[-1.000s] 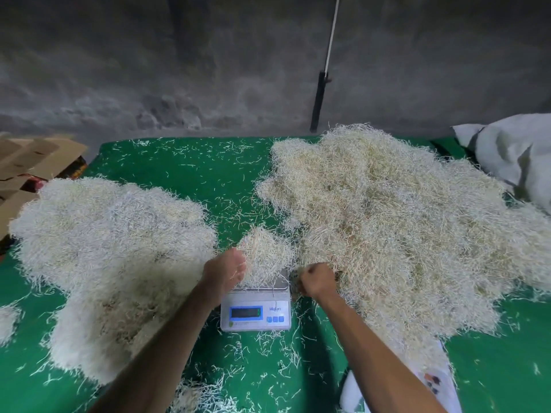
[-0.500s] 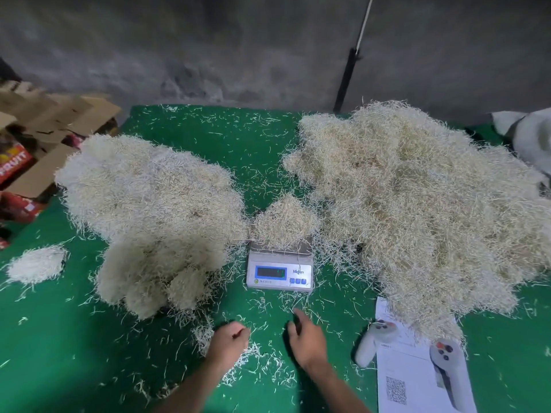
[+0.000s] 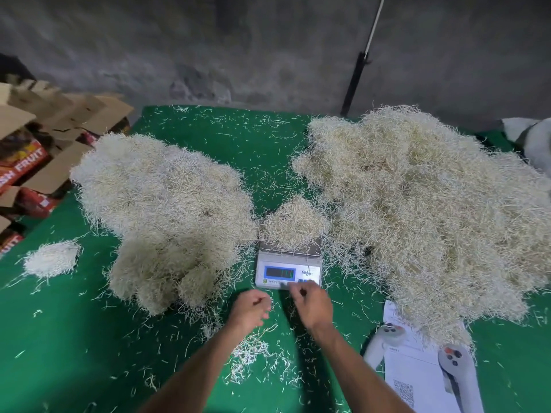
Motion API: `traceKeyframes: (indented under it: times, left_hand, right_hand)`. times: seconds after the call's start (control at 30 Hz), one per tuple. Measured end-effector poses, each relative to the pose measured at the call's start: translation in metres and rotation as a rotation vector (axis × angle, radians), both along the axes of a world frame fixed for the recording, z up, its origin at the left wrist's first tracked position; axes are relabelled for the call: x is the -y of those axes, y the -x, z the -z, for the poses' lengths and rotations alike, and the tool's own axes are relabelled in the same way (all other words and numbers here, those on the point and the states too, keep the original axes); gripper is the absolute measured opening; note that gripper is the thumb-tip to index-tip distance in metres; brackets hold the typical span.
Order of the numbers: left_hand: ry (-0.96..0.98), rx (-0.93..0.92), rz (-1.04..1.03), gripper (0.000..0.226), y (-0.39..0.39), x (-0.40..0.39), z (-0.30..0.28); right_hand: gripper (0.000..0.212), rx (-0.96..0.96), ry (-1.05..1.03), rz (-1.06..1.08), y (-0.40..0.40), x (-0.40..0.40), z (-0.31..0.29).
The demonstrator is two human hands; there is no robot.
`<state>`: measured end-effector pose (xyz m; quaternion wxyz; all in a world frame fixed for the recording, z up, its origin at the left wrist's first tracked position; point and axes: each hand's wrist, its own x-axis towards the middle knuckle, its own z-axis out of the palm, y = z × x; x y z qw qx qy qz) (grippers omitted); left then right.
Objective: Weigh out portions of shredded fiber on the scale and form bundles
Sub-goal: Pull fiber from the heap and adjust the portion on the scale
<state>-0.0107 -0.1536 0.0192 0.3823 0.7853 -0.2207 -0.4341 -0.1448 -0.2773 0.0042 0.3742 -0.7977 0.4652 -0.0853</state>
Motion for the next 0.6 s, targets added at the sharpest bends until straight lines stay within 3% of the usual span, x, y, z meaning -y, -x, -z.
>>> traceKeyframes:
  times: [0.1,0.3,0.5,0.6]
  left_hand:
    - [0.107,0.126,-0.048,0.006,-0.012,0.033,-0.029]
    - [0.275,0.36,-0.105,0.019,-0.047,0.099,-0.078]
    - [0.302,0.412,0.013,0.036,-0.075,0.163,-0.099]
    - [0.256,0.417,0.105,0.05,-0.085,0.19,-0.092]
  right_hand:
    - [0.016,0.139,0.044,-0.039,-0.029,0.028,-0.025]
    - [0.028,0.329,0.189,0.077,-0.073,0.082,-0.069]
    - [0.056,0.216,0.169,0.131,-0.107,0.135,-0.098]
    - [0.039,0.095,0.154,0.082,-0.114,0.15,-0.094]
